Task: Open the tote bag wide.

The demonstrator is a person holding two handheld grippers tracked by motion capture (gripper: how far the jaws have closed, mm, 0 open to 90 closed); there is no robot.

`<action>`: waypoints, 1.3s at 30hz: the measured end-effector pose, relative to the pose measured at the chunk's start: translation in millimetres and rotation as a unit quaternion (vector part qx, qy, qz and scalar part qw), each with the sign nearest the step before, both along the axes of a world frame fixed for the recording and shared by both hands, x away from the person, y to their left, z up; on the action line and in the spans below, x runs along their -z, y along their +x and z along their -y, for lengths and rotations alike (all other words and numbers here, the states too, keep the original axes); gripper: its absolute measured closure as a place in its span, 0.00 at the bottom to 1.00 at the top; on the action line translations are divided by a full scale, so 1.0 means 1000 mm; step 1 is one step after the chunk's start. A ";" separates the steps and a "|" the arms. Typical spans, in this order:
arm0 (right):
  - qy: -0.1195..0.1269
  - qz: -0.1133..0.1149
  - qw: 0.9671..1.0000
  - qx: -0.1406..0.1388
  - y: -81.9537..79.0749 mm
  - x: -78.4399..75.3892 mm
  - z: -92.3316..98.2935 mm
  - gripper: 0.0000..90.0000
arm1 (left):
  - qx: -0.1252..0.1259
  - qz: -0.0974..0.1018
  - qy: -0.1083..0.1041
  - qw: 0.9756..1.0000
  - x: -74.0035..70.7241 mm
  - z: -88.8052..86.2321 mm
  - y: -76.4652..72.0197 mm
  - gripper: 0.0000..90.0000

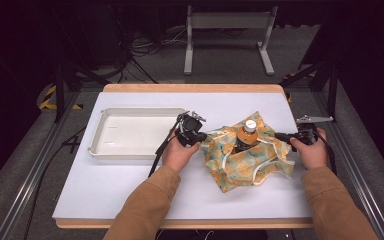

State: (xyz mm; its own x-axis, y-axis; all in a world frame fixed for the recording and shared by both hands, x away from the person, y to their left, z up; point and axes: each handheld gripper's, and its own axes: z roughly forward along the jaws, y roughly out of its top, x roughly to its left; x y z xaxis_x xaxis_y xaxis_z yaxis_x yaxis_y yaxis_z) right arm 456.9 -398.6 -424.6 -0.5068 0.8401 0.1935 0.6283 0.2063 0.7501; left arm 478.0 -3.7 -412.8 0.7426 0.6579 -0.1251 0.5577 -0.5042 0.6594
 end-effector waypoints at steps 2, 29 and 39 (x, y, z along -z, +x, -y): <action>-0.002 -0.004 1.000 0.000 -0.001 0.001 0.000 1.00 | 0.002 -0.003 0.002 1.000 0.001 0.000 -0.001 0.99; 0.014 0.086 0.996 0.006 -0.038 -0.037 0.017 0.66 | 0.014 0.032 -0.080 0.996 -0.039 -0.031 -0.030 0.57; 0.031 0.140 0.989 -0.041 -0.071 -0.070 0.000 0.62 | 0.048 0.071 -0.158 0.984 -0.067 -0.027 -0.061 0.49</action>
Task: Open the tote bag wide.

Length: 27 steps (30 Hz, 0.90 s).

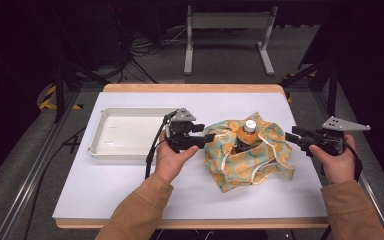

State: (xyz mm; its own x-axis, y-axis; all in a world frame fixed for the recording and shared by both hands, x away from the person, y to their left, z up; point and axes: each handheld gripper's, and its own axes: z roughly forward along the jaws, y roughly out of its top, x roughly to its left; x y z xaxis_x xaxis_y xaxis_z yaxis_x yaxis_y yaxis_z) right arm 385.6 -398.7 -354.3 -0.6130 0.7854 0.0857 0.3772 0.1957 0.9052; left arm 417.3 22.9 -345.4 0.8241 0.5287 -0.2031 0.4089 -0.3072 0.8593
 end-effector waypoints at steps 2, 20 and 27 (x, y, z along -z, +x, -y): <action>-0.001 0.005 1.000 -0.020 -0.006 -0.004 -0.010 0.61 | 0.012 0.003 0.003 1.000 -0.004 0.008 -0.005 0.46; -0.024 0.008 0.989 -0.149 0.002 0.011 -0.068 0.36 | 0.015 0.001 0.070 0.997 0.023 0.048 -0.009 0.44; -0.030 -0.003 0.985 -0.169 0.013 0.026 -0.071 0.34 | 0.012 -0.013 0.069 0.997 0.034 0.044 -0.003 0.68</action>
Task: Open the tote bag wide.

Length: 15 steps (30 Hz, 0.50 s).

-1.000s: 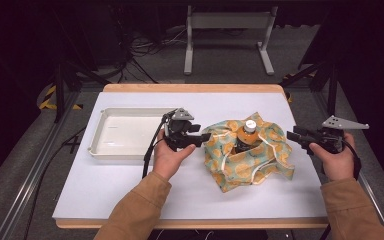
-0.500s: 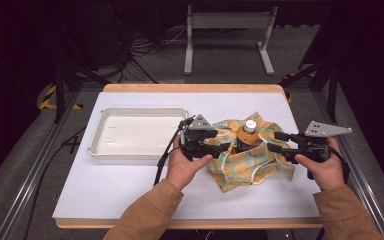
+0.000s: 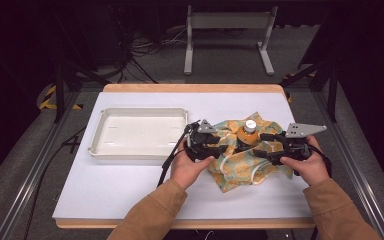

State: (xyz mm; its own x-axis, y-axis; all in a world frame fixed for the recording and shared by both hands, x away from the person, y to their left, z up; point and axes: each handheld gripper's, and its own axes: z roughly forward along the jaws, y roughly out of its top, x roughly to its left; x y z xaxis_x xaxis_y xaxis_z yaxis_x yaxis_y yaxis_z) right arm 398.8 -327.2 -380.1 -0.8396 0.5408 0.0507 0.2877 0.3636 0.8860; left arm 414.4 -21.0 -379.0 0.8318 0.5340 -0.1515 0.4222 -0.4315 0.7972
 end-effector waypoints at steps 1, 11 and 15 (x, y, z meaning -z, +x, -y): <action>-0.003 0.000 1.000 -0.001 0.001 0.002 0.000 0.34 | 0.001 -0.001 0.001 1.000 0.000 0.000 0.000 0.70; -0.045 -0.027 0.998 -0.030 -0.004 0.013 0.000 0.67 | 0.007 -0.008 0.015 1.000 0.005 0.003 0.000 0.76; -0.061 -0.051 0.996 -0.047 -0.010 0.019 0.000 0.89 | 0.002 -0.018 0.023 1.000 0.011 0.002 0.003 0.77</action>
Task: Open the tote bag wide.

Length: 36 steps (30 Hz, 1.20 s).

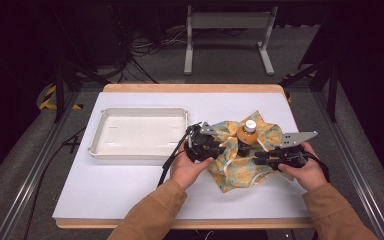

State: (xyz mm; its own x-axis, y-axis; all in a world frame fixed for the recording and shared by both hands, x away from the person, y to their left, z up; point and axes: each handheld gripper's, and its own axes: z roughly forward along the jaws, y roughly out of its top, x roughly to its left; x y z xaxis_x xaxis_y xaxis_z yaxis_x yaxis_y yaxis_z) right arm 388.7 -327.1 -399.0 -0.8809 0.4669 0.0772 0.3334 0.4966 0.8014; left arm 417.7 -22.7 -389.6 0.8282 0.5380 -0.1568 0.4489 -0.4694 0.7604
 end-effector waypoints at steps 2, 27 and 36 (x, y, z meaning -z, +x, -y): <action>-0.001 -0.012 1.000 -0.003 -0.003 0.003 0.001 0.93 | -0.003 -0.004 0.002 1.000 0.003 -0.001 0.001 0.77; -0.026 -0.053 0.998 -0.018 -0.024 0.032 -0.009 0.99 | 0.024 -0.032 0.015 0.999 0.013 0.009 0.001 0.42; -0.009 -0.057 0.998 -0.008 -0.025 0.035 -0.003 0.92 | 0.009 -0.032 0.062 0.998 0.028 0.004 -0.004 0.58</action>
